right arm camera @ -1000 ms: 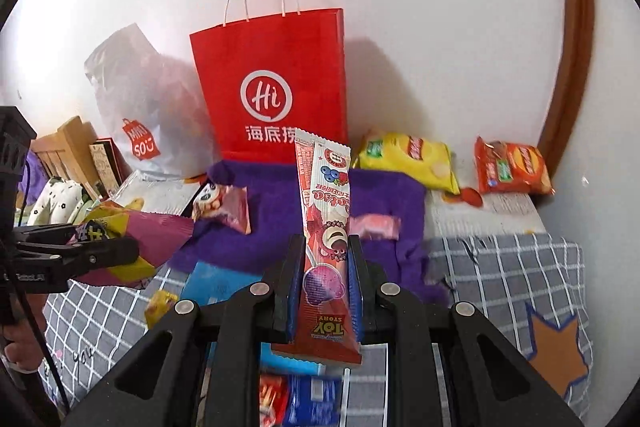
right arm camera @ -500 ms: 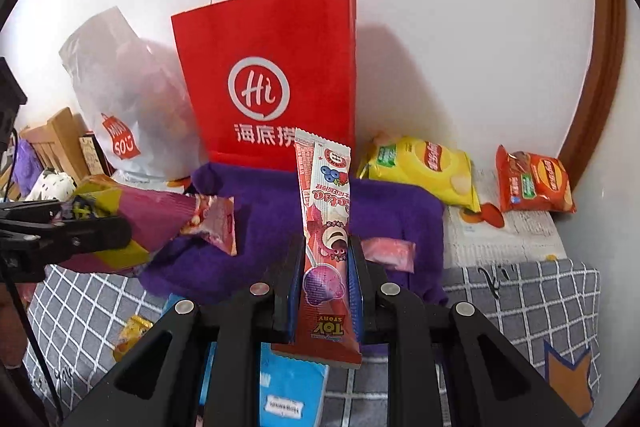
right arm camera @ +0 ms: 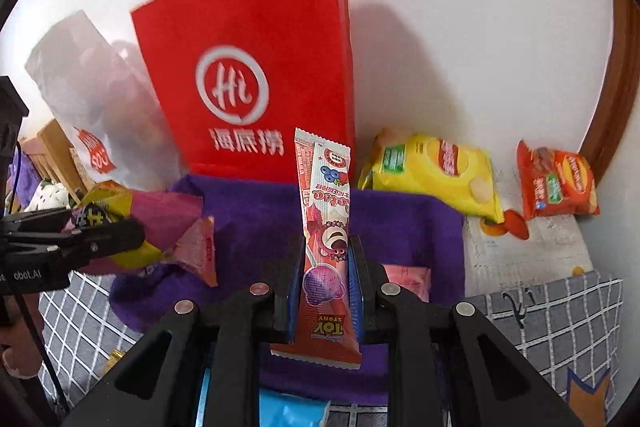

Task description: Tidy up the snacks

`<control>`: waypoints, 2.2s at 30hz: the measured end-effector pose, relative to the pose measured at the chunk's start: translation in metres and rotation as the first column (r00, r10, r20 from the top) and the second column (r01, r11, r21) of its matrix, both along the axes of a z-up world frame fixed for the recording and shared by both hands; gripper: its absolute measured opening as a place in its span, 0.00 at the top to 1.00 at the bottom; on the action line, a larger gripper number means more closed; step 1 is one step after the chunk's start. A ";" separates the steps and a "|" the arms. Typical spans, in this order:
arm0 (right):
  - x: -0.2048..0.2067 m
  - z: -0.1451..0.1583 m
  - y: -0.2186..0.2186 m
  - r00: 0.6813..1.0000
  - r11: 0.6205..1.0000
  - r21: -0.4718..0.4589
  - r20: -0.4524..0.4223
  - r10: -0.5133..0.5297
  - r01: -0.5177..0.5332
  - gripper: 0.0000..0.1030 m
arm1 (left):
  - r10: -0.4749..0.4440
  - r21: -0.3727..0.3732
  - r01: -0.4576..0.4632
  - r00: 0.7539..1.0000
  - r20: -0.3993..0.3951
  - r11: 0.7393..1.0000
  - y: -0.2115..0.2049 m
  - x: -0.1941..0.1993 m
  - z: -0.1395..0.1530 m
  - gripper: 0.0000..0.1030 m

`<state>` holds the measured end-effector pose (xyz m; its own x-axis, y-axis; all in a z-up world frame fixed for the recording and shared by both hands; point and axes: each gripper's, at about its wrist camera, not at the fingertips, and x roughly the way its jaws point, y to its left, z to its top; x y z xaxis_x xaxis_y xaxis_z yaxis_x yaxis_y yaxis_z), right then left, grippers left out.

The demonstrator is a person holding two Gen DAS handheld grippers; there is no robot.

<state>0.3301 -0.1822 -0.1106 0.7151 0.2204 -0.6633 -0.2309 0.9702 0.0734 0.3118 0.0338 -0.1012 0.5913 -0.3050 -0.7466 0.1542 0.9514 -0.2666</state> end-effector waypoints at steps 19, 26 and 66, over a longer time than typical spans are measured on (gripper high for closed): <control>0.027 -0.047 -0.005 0.989 0.996 -0.088 -0.150 0.005 -0.019 0.80 | -0.050 -0.003 0.050 0.987 -0.151 0.999 -0.007 0.022 -0.048 0.45; 0.030 -0.052 -0.006 0.985 0.994 -0.111 -0.172 -0.001 -0.018 0.79 | -0.054 -0.004 0.054 0.983 -0.173 0.999 -0.012 0.026 -0.053 0.45; -0.016 0.003 -0.014 0.995 0.996 -0.047 -0.058 -0.081 0.078 0.51 | -0.086 -0.033 0.084 0.993 -0.080 0.996 -0.029 -0.008 -0.005 0.25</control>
